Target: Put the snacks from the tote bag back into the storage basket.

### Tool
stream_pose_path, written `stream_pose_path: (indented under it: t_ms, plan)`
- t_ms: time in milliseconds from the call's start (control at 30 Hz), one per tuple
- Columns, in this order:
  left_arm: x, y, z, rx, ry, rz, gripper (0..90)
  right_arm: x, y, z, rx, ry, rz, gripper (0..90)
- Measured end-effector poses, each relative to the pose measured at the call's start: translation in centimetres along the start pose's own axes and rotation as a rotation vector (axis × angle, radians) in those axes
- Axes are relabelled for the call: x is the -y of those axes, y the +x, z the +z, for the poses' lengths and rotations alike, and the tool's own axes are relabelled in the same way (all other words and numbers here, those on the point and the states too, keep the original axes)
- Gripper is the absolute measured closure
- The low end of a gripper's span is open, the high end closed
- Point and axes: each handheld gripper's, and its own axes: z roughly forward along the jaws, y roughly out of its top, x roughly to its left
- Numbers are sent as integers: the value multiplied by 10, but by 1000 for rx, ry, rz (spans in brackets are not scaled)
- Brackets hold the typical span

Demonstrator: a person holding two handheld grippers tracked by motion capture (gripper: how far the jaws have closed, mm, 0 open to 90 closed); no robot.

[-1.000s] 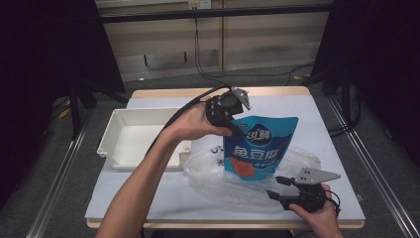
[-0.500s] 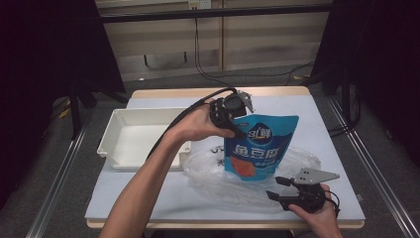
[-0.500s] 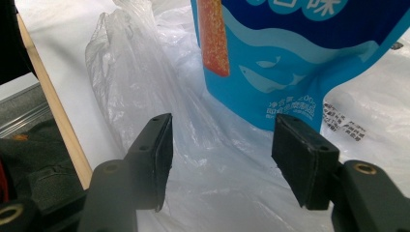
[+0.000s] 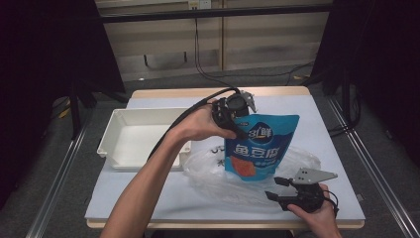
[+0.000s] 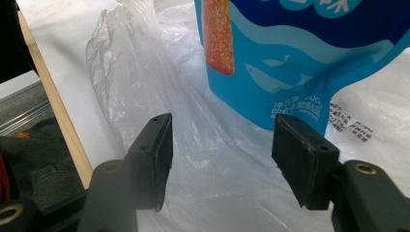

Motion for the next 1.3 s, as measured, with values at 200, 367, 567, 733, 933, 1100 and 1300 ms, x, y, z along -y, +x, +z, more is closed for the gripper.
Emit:
stream_pose_path:
  t_ms: [200,367,567,733,933,1100,1300]
  plan:
    - [0,0,0,3,6,4,865,1,1,1,-4,4,-5,401]
    - [-1,-1,1,-12,8,8,900,1,0,1,-3,8,4,397]
    - [-1,-1,1,0,-7,15,900,1,-1,1,0,4,3,390]
    - [-6,-4,1,-17,-16,2,900,1,-1,0,5,2,7,369]
    - [-13,-6,2,4,-25,-4,900,0,-1,-2,16,-11,12,336]
    - [-19,-7,1,11,-29,4,900,0,-1,-2,26,-19,16,286]
    - [-24,-7,-2,14,-52,17,900,1,-1,-4,37,-25,14,276]
